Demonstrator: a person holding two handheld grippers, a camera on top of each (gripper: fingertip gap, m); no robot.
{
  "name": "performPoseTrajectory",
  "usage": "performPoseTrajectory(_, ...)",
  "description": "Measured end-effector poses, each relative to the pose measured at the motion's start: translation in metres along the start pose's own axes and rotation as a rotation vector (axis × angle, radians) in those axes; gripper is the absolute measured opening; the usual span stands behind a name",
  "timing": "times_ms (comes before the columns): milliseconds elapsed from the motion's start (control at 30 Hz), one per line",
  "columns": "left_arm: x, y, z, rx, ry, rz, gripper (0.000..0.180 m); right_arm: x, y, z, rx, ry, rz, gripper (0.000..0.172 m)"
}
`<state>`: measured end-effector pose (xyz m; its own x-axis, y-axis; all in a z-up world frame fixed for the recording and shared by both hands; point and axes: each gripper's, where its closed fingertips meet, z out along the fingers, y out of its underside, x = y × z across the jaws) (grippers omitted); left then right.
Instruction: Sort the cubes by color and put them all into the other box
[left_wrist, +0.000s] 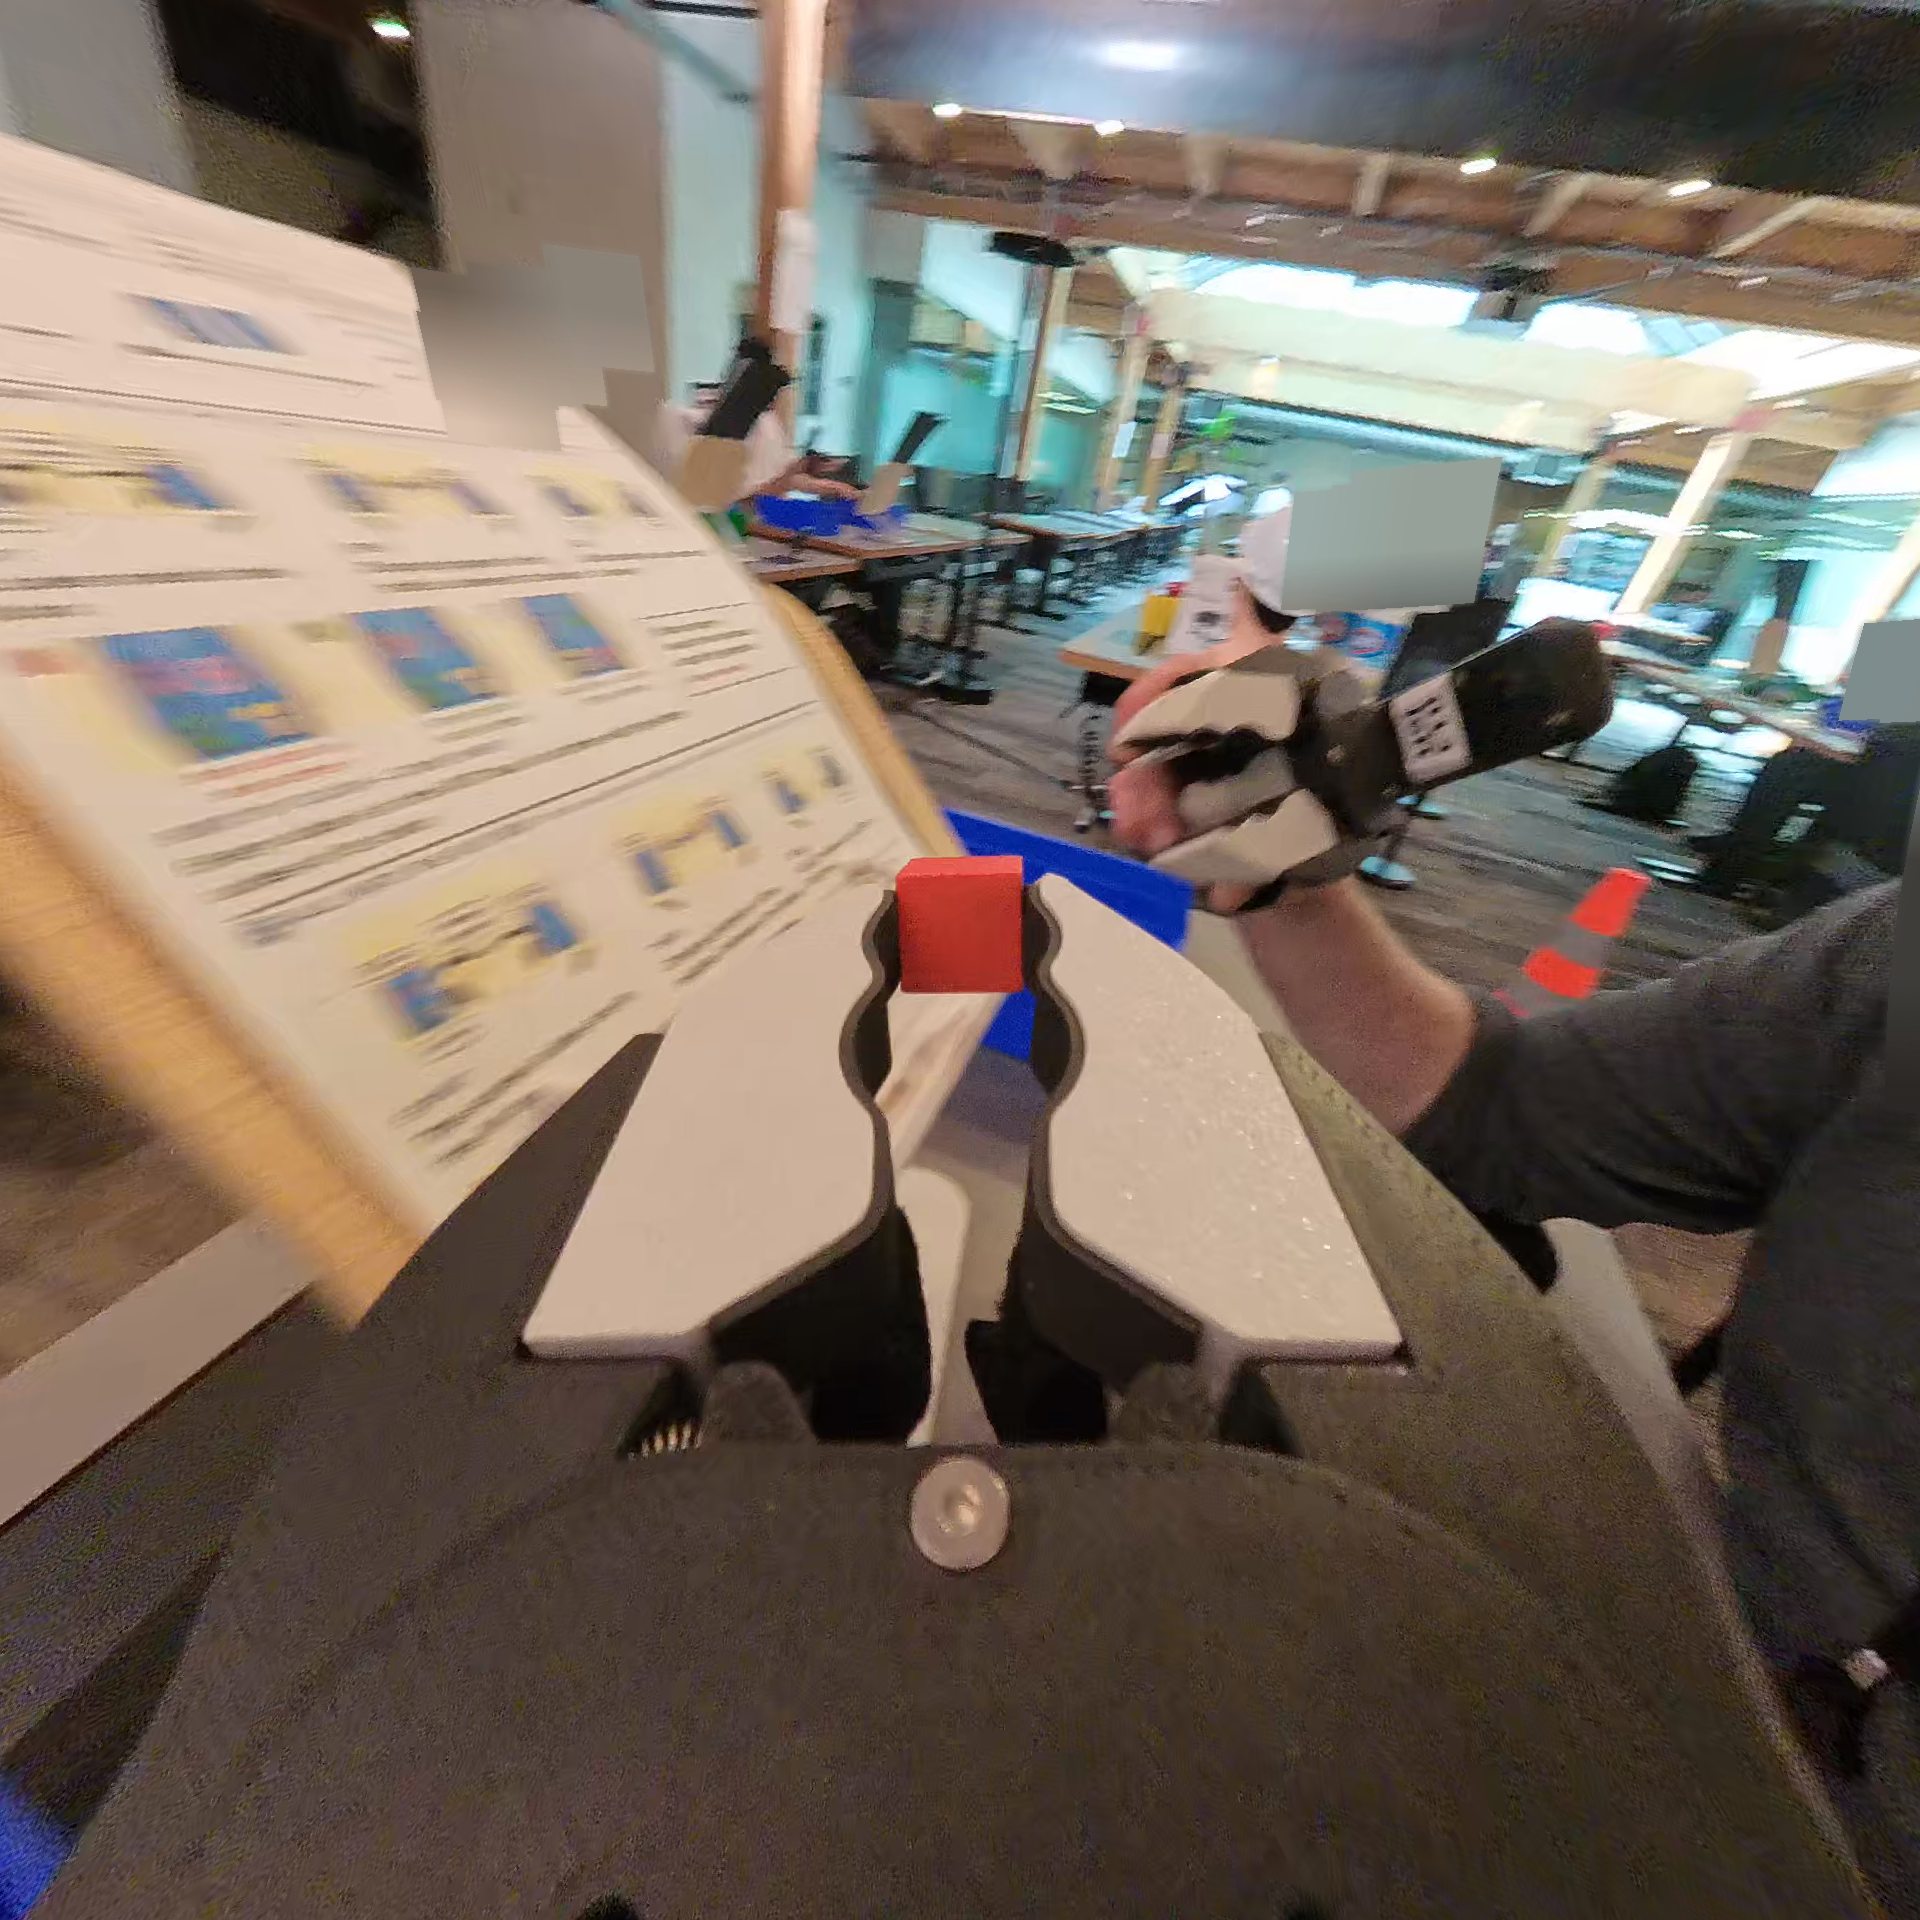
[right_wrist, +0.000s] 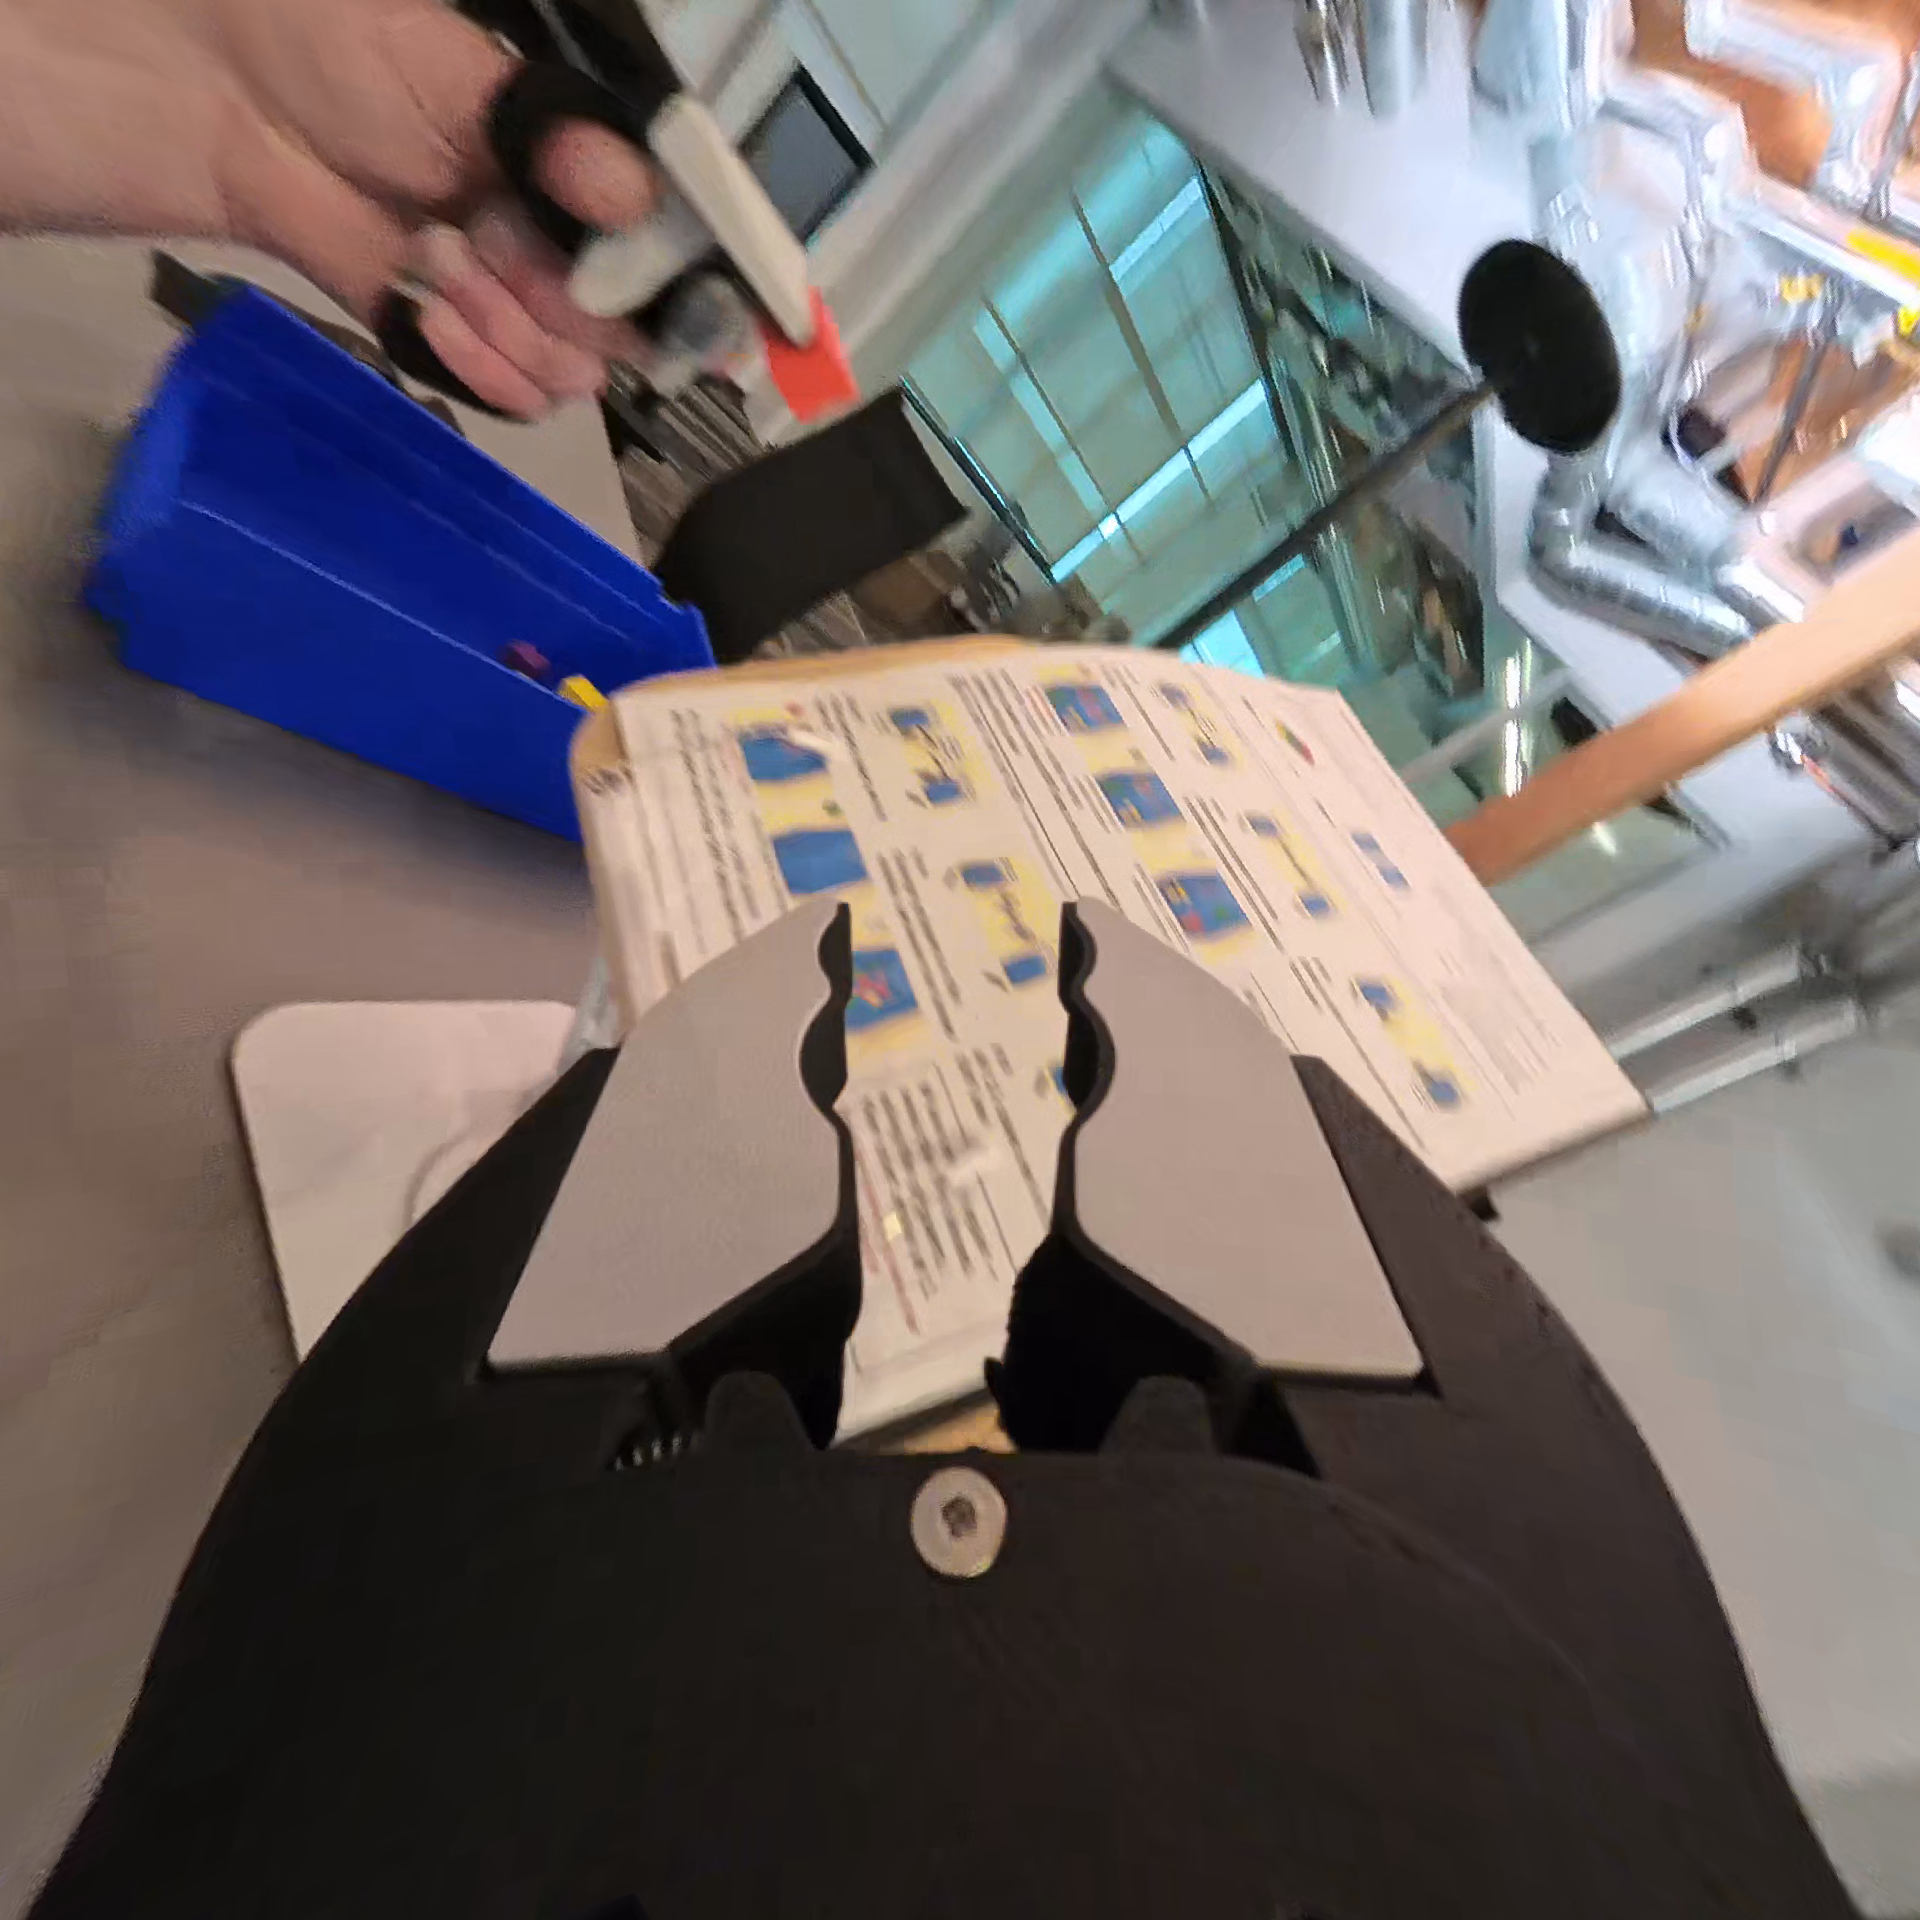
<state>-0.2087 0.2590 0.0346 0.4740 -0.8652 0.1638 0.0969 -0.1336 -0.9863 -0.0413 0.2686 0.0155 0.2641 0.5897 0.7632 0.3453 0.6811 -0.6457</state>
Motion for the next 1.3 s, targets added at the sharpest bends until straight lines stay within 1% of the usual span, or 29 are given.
performPoseTrajectory(67, 0.029, 0.007, 0.025, 0.012, 0.086, -0.017, 0.022, -0.021, -0.016, 0.013, 0.033, -0.012, -0.061, 0.043)
performPoseTrajectory(100, 0.040, 0.013, 0.036, 0.006, 0.129, -0.037, 0.023, -0.029, -0.023, 0.017, 0.053, -0.013, -0.089, 0.043)
performPoseTrajectory(200, 0.063, 0.030, 0.062, -0.003, 0.247, -0.098, 0.022, -0.043, -0.040, 0.024, 0.109, -0.007, -0.117, 0.042)
performPoseTrajectory(333, 0.078, 0.048, 0.082, -0.011, 0.371, -0.200, 0.022, -0.049, -0.042, 0.028, 0.118, 0.014, -0.164, 0.044)
performPoseTrajectory(433, 0.084, 0.052, 0.087, 0.011, 0.424, -0.247, 0.022, -0.053, -0.041, 0.029, 0.123, 0.008, -0.184, 0.037)
performPoseTrajectory(533, 0.088, 0.057, 0.093, -0.004, 0.447, -0.262, 0.022, -0.056, -0.037, 0.032, 0.106, 0.004, -0.203, 0.035)
performPoseTrajectory(600, 0.092, 0.059, 0.095, -0.006, 0.462, -0.270, 0.022, -0.059, -0.042, 0.031, 0.135, -0.001, -0.205, 0.030)
performPoseTrajectory(667, 0.093, 0.059, 0.095, 0.005, 0.476, -0.280, 0.022, -0.059, -0.043, 0.031, 0.126, 0.011, -0.235, 0.022)
performPoseTrajectory(867, 0.096, 0.056, 0.093, 0.018, 0.511, -0.309, 0.022, -0.059, -0.046, 0.030, 0.140, 0.017, -0.236, 0.022)
performPoseTrajectory(933, 0.094, 0.051, 0.090, 0.031, 0.493, -0.299, 0.022, -0.055, -0.048, 0.026, 0.139, 0.026, -0.233, 0.022)
performPoseTrajectory(1000, 0.087, 0.042, 0.083, 0.052, 0.418, -0.231, 0.020, -0.042, -0.048, 0.017, 0.131, 0.037, -0.224, 0.022)
performPoseTrajectory(1067, 0.078, 0.035, 0.073, 0.045, 0.319, -0.120, 0.000, -0.012, -0.032, 0.003, 0.047, 0.097, -0.216, 0.022)
performPoseTrajectory(1100, 0.073, 0.030, 0.066, 0.045, 0.269, -0.066, 0.000, 0.003, -0.016, -0.005, -0.017, 0.089, -0.176, 0.022)
performPoseTrajectory(1133, 0.068, 0.025, 0.060, 0.052, 0.211, -0.013, 0.000, 0.017, 0.006, -0.014, -0.104, 0.066, -0.117, 0.022)
performPoseTrajectory(1167, 0.065, 0.020, 0.054, 0.056, 0.175, 0.037, 0.000, 0.034, 0.029, -0.026, -0.179, 0.089, -0.074, 0.022)
performPoseTrajectory(1200, 0.065, 0.017, 0.050, 0.051, 0.166, 0.070, 0.000, 0.047, 0.055, -0.037, -0.265, 0.094, -0.024, 0.022)
performPoseTrajectory(1233, 0.064, 0.015, 0.046, 0.043, 0.149, 0.089, 0.000, 0.052, 0.087, -0.049, -0.384, 0.058, 0.054, 0.022)
performPoseTrajectory(1267, 0.061, 0.014, 0.044, 0.039, 0.115, 0.108, 0.000, 0.059, 0.120, -0.063, -0.507, 0.062, 0.109, 0.022)
performPoseTrajectory(1300, 0.057, 0.013, 0.042, 0.034, 0.085, 0.128, 0.000, 0.065, 0.147, -0.077, -0.595, 0.070, 0.146, 0.022)
